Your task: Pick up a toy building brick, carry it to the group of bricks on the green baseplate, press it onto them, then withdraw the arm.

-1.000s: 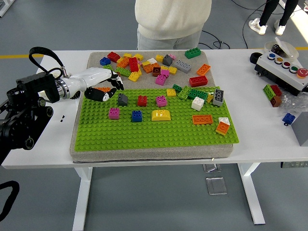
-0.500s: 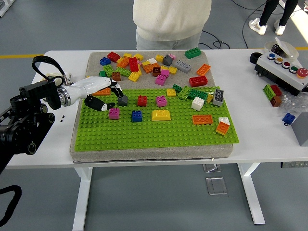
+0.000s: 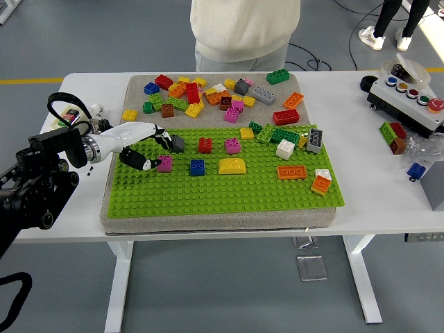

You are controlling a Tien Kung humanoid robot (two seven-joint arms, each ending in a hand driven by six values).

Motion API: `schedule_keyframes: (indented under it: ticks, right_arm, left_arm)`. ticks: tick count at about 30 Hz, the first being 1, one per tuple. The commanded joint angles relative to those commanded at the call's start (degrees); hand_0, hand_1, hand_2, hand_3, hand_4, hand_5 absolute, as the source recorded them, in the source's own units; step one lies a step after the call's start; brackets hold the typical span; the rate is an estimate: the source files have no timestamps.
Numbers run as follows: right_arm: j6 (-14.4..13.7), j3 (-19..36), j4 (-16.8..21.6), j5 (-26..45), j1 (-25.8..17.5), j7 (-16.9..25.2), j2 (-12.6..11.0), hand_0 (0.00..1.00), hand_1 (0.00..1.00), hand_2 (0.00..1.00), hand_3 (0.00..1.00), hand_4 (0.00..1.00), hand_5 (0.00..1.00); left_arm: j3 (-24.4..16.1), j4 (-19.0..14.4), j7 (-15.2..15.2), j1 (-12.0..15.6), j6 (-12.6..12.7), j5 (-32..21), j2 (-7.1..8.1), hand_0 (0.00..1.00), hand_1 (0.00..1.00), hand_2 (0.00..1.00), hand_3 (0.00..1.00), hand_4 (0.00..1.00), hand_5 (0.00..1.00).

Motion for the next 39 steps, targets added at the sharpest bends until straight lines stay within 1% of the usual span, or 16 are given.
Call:
schedule_keyframes:
  ticks: [3, 4, 19, 27, 28, 39]
  right_arm:
    - [-0.1, 0.1, 0.0, -0.1, 0.1, 0.1, 0.0, 0.729, 0.656, 0.702, 0.571, 0.908, 0.497]
    - [-0.1, 0.1, 0.0, 0.0, 0.1, 0.1, 0.0, 0.729, 0.657, 0.703, 0.571, 0.908, 0.497]
    - [-0.1, -0.1, 0.0, 0.1, 0.1, 0.0, 0.0, 0.728, 0.656, 0.703, 0.571, 0.908, 0.498]
    - [-0.3, -0.4, 0.0, 0.2, 0.1, 0.0, 0.1, 0.727, 0.657, 0.703, 0.571, 0.908, 0.498]
    - [-0.3, -0.4, 0.0, 0.2, 0.1, 0.0, 0.1, 0.727, 0.657, 0.703, 0.571, 0.908, 0.498]
    - [-0.4, -0.8, 0.0, 0.4, 0.0, -0.2, 0.2, 0.727, 0.656, 0.703, 0.571, 0.908, 0.498]
  left_arm:
    - [0.0, 0.3, 0.0, 0.0, -0.1, 0.0, -0.04, 0.779, 0.742, 0.694, 0.683, 0.710, 0.077]
    - [0.0, 0.5, 0.0, -0.1, -0.1, 0.0, -0.05, 0.785, 0.744, 0.715, 0.699, 0.771, 0.109]
    - [0.2, 1.6, 0.1, 0.0, 0.3, 0.0, -0.45, 0.785, 0.745, 0.717, 0.701, 0.793, 0.114]
    - [0.3, 2.3, 0.1, -0.1, 1.3, 0.0, -0.75, 0.783, 0.746, 0.709, 0.706, 0.790, 0.114]
    - [0.3, 2.5, 0.1, -0.1, 1.6, 0.0, -0.86, 0.785, 0.747, 0.716, 0.710, 0.809, 0.127]
    - [0.3, 3.8, 0.2, 0.1, 3.8, 0.0, -1.73, 0.789, 0.747, 0.712, 0.713, 0.822, 0.134]
